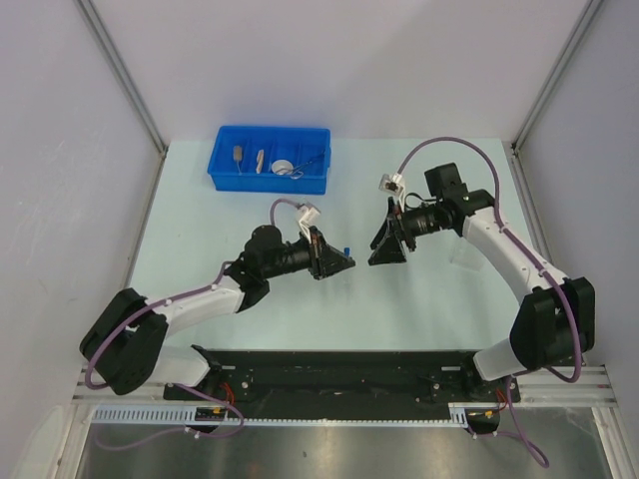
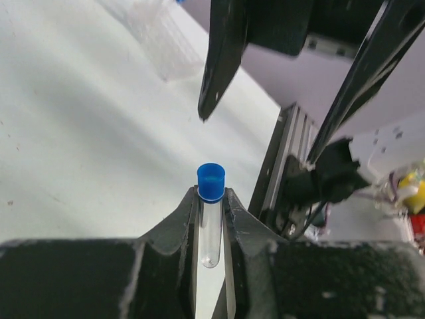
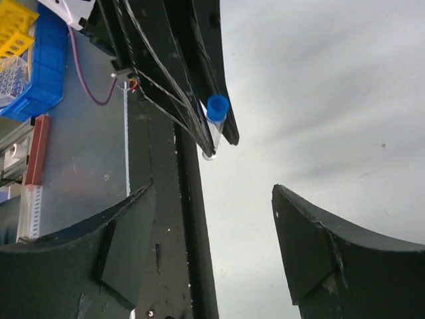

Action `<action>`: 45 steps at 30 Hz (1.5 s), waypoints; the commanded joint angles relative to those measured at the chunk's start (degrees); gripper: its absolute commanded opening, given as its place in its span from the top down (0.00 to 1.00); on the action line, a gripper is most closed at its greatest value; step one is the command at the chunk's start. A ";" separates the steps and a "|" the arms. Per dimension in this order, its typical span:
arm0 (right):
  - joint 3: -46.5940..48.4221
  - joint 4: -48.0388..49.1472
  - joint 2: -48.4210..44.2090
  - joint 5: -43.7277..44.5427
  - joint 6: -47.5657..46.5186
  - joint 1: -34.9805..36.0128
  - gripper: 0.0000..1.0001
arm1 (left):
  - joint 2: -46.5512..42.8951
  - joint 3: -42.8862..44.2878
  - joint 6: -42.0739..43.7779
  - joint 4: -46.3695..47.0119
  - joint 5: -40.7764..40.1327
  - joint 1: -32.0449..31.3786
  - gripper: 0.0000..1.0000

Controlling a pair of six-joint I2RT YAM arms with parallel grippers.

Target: Organize the chemistry lab equipment

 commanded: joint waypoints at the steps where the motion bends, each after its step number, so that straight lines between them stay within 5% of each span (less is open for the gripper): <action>1: 4.33 -3.60 0.98 -2.57 -0.15 1.75 0.26 | -2.85 2.04 12.07 -10.66 8.42 -0.09 0.89; 9: 5.66 1.84 5.02 -2.23 11.02 6.76 0.40 | -3.82 2.39 12.35 -10.93 9.12 -0.88 0.88; 19: 6.09 2.82 7.49 2.43 12.18 10.01 0.53 | -3.30 2.83 11.29 -9.52 9.83 -1.94 0.87; 23: 6.09 2.03 7.58 2.17 11.48 10.01 0.71 | -3.12 2.92 11.38 -9.44 9.83 -2.02 0.87; 31: 6.09 0.97 7.40 1.64 9.72 10.72 0.90 | -2.94 3.01 10.76 -9.52 9.21 -2.02 0.83; 34: 6.09 0.62 6.87 2.08 9.02 10.98 0.93 | -3.38 3.09 9.80 -10.05 8.60 -1.94 0.69; 38: 6.09 -0.43 5.38 5.67 7.26 10.54 0.94 | -4.52 3.88 9.35 -13.03 7.11 -1.85 0.35; 45: 4.95 -1.93 1.17 10.96 4.18 3.35 0.94 | -11.02 3.45 12.68 -18.65 0.88 -0.36 0.19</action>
